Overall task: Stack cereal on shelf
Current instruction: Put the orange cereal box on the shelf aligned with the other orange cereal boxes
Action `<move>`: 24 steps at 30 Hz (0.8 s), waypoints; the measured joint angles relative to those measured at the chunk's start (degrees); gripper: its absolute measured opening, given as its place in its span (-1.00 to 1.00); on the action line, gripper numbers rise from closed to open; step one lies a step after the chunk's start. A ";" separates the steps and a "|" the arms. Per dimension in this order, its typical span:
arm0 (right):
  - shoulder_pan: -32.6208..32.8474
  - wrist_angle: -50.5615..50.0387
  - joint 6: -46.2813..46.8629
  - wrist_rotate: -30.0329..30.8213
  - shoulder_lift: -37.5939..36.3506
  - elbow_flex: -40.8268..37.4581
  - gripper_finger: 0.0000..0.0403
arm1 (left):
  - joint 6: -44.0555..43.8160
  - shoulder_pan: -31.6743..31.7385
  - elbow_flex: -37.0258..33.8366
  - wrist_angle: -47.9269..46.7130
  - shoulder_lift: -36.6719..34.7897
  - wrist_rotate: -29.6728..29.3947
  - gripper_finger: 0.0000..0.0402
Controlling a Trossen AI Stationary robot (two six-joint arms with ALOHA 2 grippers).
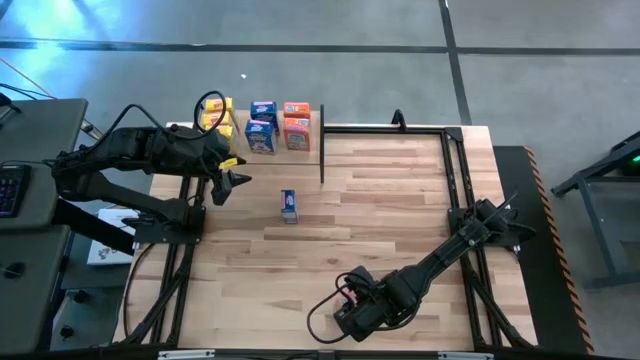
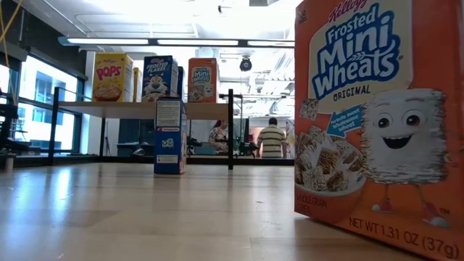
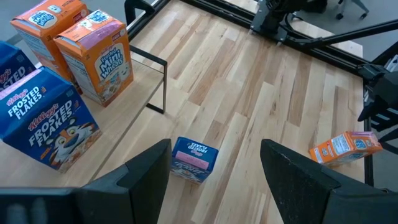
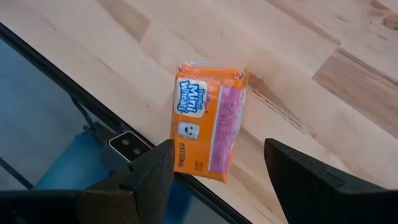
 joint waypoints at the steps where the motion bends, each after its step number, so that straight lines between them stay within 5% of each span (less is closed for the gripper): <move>1: -0.03 0.00 -0.04 0.33 0.00 0.00 0.19 | 0.00 0.00 0.00 0.00 0.00 0.00 0.19; 24: -0.28 -1.73 -2.45 0.07 0.00 0.00 0.20 | -0.02 0.00 0.00 0.02 0.00 0.00 0.19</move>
